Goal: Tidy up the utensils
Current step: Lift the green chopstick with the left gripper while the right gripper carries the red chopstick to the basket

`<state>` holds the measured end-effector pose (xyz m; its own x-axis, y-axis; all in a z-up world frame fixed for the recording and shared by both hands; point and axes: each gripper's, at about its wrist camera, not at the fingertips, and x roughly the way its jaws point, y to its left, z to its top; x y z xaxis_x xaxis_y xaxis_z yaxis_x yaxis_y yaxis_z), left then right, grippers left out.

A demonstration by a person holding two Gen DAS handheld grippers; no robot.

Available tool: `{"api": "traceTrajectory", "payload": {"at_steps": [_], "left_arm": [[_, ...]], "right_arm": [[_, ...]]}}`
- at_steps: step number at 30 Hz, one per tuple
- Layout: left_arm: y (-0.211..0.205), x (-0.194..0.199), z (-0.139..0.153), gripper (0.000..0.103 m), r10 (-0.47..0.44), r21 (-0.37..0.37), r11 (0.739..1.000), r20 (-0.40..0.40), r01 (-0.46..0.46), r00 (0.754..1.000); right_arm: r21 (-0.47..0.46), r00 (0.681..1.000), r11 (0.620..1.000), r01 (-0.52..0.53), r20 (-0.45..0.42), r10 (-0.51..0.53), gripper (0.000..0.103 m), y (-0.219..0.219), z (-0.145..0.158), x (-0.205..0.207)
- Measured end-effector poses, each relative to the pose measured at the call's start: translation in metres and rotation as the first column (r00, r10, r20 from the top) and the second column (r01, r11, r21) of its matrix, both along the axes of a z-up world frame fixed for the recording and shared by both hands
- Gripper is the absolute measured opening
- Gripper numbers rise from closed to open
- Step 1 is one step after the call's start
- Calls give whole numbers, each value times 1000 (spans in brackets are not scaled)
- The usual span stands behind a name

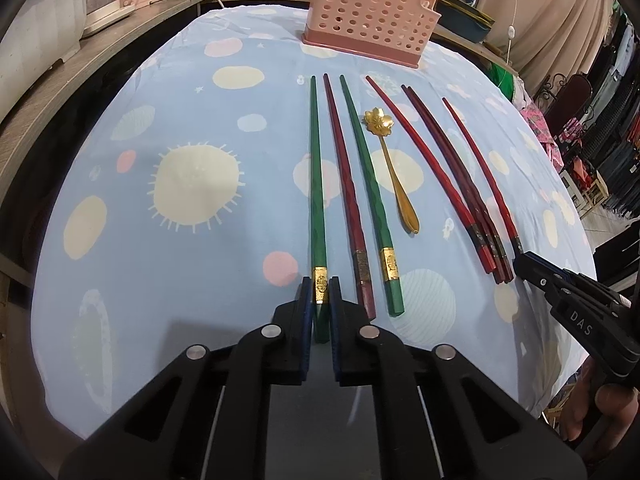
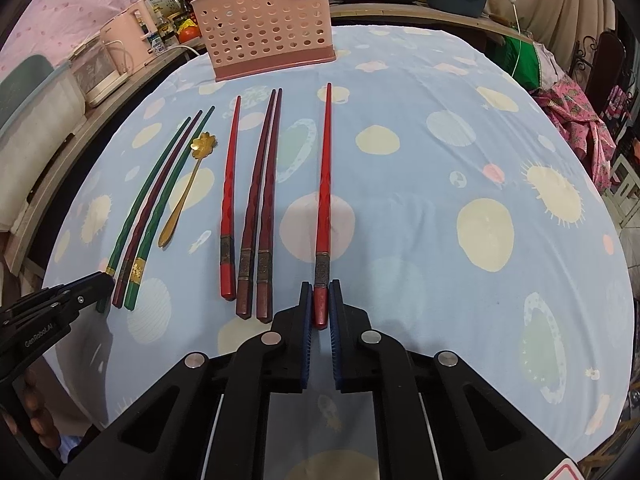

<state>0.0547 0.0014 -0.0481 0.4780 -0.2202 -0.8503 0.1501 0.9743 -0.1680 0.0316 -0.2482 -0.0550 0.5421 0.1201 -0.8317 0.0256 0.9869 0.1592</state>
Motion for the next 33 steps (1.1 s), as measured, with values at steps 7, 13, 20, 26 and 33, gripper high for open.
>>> {"api": "traceTrajectory", "payload": {"at_steps": [7, 13, 20, 26, 33], "left_arm": [[4, -1, 5, 7, 16, 2, 1000, 9, -16, 1000], [10, -2, 22, 7, 30, -6, 1000, 54, -30, 998], [16, 1, 47, 7, 45, -33, 999, 107, -42, 993], [19, 10, 77, 7, 55, -58, 997, 177, -45, 983], [27, 28, 118, 7, 80, -68, 996, 274, -64, 958]], "right_arm": [[0, 1000, 1000, 8, 9, -8, 7, -3, 4, -1], [3, 999, 1000, 21, 46, -21, 7, -9, 19, -3], [31, 993, 999, 41, 108, -44, 7, -19, 46, -1], [66, 981, 996, 53, 180, -64, 7, -29, 77, 4], [102, 961, 992, 79, 256, -103, 7, -46, 113, 19]]}}
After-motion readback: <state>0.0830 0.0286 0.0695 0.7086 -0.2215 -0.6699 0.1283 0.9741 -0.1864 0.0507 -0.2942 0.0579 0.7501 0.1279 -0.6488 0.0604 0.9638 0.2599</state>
